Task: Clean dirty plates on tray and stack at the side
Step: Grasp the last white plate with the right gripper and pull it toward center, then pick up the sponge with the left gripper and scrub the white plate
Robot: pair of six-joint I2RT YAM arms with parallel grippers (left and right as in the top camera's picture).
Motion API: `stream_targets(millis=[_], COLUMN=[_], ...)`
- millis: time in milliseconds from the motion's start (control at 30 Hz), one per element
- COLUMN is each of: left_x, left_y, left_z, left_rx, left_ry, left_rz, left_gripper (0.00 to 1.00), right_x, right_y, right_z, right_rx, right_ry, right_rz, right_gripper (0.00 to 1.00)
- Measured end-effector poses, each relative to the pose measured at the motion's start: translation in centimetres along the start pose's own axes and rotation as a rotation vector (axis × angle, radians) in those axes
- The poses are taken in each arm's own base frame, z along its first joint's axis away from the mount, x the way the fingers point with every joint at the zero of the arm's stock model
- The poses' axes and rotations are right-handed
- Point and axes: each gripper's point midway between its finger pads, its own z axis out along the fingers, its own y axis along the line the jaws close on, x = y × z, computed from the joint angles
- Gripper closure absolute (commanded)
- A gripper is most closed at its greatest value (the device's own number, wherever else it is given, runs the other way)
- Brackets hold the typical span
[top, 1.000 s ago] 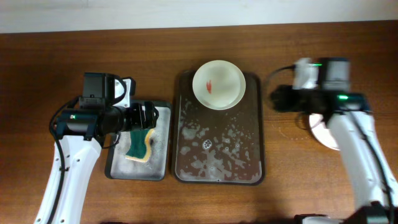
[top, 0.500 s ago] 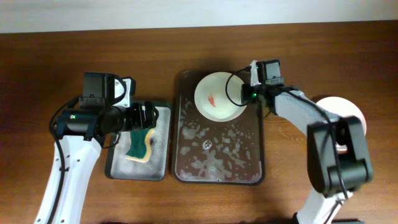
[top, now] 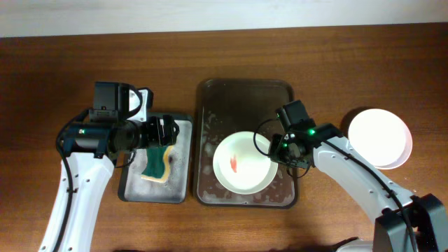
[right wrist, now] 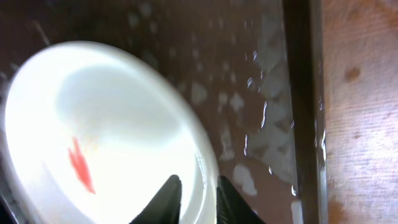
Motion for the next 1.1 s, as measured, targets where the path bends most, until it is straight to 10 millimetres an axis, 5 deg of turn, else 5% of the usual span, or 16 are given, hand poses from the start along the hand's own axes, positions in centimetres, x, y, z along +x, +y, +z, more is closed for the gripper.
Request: stream_targets(millis=[133,233,333,367,433,467,567,633,700,733,767,833,933,1067,1100], left_x=[1.2,2.3,5.7,8.6,10.6,10.6,10.2,10.4,10.0,7.1,4.5,3.3,2.8,3.8,3.7], left_y=[0.1,1.9,5.8,7.6,8.9,8.9,8.4,8.1,7.3,6.7,6.6,7.4,8.2,8.6,8.5], left_z=[0.0,0.4,6.1,8.6,11.5,12.3,13.7,13.1,11.7,11.5,11.4,11.6,14.0,15.5,15.3], left_rx=[-0.005,-0.093,-0.217,-0.276,-0.302,-0.289,-0.27,-0.272,-0.275,-0.265,-0.271,-0.314,-0.334,-0.333,-0.332], left_ry=[0.048,0.082,0.2,0.309,0.363,0.365,0.352,0.42,0.503,0.431,0.348,0.298,0.277,0.32,0.33], left_rz=[-0.013,-0.016,-0.05,-0.08,-0.112,-0.12,-0.112,-0.125,-0.133,-0.117,-0.096,-0.08,-0.068,-0.07,-0.064], left_gripper=[0.07,0.35,0.54,0.69,0.79,1.0,1.0,0.58,0.42,0.39,0.39,0.5,1.0,0.97,0.69], right_x=[-1.8,-2.0,-1.2,-1.0,-0.8,-0.9,-0.8,-0.9,-0.8,-0.9,-0.8,-0.8,-0.8,-0.9,-0.9], right_y=[1.2,1.9,1.9,1.9,1.8,1.8,1.8,1.8,1.8,1.9,1.9,1.9,1.9,1.9,1.9], right_z=[-4.0,-6.3,-6.4,-6.4,-6.4,-6.4,-6.4,-6.4,-6.4,-6.4,-6.4,-6.4,-6.4,-6.4,-6.4], right_rx=[0.002,-0.018,-0.036,-0.035,-0.035,-0.035,-0.036,-0.036,-0.036,-0.037,-0.039,-0.039,-0.039,-0.04,-0.039], right_ry=[-0.021,-0.034,-0.002,0.008,0.016,0.015,0.016,0.015,0.017,0.015,0.016,0.017,0.016,0.015,0.015], right_rz=[-0.311,-0.379,-0.387,-0.386,-0.386,-0.388,-0.389,-0.389,-0.391,-0.392,-0.392,-0.395,-0.395,-0.396,-0.396], right_gripper=[0.62,0.62,0.62,0.62,0.62,0.62,0.62,0.62,0.62,0.62,0.62,0.62,0.62,0.62,0.62])
